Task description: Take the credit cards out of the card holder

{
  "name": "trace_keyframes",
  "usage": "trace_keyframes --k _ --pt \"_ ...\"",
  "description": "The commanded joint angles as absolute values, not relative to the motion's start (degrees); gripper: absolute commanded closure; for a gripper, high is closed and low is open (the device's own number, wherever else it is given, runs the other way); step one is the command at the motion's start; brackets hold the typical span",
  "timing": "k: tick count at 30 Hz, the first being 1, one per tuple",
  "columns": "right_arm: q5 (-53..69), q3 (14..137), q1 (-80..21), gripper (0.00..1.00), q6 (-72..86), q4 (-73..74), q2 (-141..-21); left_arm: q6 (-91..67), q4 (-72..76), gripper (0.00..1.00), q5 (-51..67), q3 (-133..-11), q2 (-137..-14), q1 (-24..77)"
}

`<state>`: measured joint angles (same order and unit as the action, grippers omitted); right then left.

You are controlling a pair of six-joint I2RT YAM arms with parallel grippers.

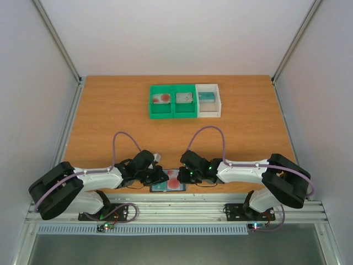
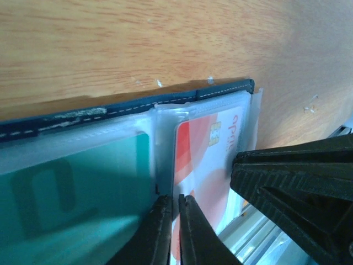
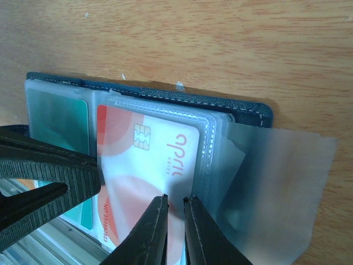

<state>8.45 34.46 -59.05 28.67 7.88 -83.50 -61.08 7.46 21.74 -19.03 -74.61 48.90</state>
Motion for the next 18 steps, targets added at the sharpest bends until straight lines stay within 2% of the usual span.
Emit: trace_keyframes --k 1,18 --pt "8.18 33.08 -58.92 0.89 28.81 11.20 -85.39 -61.49 8.62 0.98 22.27 -20.83 -73.69 49.36" --pt "8.95 32.31 -57.83 0.89 29.00 10.03 -86.00 -59.50 0.26 1.00 19.37 -21.88 -67.18 49.30"
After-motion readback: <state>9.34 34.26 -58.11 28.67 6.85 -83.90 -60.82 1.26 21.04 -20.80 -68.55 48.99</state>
